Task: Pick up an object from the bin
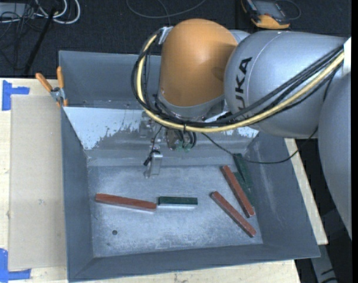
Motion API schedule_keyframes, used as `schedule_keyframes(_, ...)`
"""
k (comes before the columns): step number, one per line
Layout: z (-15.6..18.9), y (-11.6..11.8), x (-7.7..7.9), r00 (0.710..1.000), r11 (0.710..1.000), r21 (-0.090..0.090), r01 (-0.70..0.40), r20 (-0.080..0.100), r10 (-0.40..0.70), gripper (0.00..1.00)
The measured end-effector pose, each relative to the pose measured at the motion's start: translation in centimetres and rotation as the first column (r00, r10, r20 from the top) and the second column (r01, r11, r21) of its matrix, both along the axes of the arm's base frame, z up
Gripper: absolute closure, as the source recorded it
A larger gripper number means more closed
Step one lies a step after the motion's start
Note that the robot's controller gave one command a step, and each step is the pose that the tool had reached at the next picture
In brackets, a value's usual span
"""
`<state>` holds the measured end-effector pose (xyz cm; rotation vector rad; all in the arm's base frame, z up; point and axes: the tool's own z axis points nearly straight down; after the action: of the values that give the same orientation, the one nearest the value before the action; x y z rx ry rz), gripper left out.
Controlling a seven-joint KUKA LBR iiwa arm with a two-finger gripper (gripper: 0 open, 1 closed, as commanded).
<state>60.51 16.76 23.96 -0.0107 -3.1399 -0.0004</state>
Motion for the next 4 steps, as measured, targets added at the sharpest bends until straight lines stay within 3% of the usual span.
schedule_keyframes(1,2.1,-2.5,0.9,0.968,0.968,-0.001,-0.253,0.006,0.253,0.00)
schedule_keyframes(2,-9.7,-3.9,-5.3,0.909,0.909,0.002,-0.417,-0.010,0.417,0.00)
schedule_keyframes(3,-17.4,-4.8,-5.7,0.923,0.923,0.002,-0.384,-0.008,0.384,0.00)
schedule_keyframes(4,-17.0,-4.8,-5.5,0.924,0.924,0.001,-0.382,-0.001,0.382,1.00)
